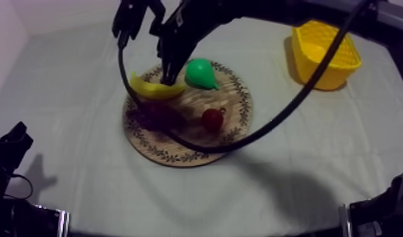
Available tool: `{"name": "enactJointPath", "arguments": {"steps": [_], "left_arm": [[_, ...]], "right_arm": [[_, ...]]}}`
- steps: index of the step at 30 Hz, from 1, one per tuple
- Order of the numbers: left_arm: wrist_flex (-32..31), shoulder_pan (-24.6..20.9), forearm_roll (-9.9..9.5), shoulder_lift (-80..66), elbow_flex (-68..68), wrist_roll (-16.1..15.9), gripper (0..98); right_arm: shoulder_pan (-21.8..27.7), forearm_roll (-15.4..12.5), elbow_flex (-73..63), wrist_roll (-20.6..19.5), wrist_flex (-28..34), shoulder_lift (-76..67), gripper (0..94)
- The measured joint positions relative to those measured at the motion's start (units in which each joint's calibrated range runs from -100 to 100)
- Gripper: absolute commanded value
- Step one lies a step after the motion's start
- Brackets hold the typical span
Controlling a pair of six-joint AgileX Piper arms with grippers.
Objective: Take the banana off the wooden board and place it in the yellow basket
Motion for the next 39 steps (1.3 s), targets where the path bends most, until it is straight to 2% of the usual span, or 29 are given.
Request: {"name": "enactJointPath", "arguments": {"steps": [3,5,7,11,14,26,39], "left_arm": [[0.00,0.00,0.00,0.00,0.00,0.00,0.1],[0.00,0.00,0.00,0.00,0.00,0.00,0.1],[0.00,0.00,0.00,0.00,0.00,0.00,0.1],[0.00,0.00,0.00,0.00,0.00,0.00,0.1],[0.00,0.00,0.00,0.00,0.00,0.00,0.1],[0.00,0.00,0.00,0.00,0.00,0.00,0.1],[0.00,0.00,0.00,0.00,0.00,0.00,0.1]], "right_arm": [[-0.05,0.00,0.63,0.12,0.79,0.47,2.2],[-0.24,0.00,1.45,0.00,0.79,0.39,7.3],[-0.33,0.06,2.35,-0.12,0.82,0.17,16.2],[-0.64,0.87,4.11,-0.30,0.70,-0.87,42.9],[-0.76,0.97,5.05,-1.07,0.05,-1.76,55.2],[-1.38,1.31,5.06,-2.23,-0.01,-0.86,59.4],[-1.32,2.56,-7.10,-4.22,1.91,11.30,58.5]]}}
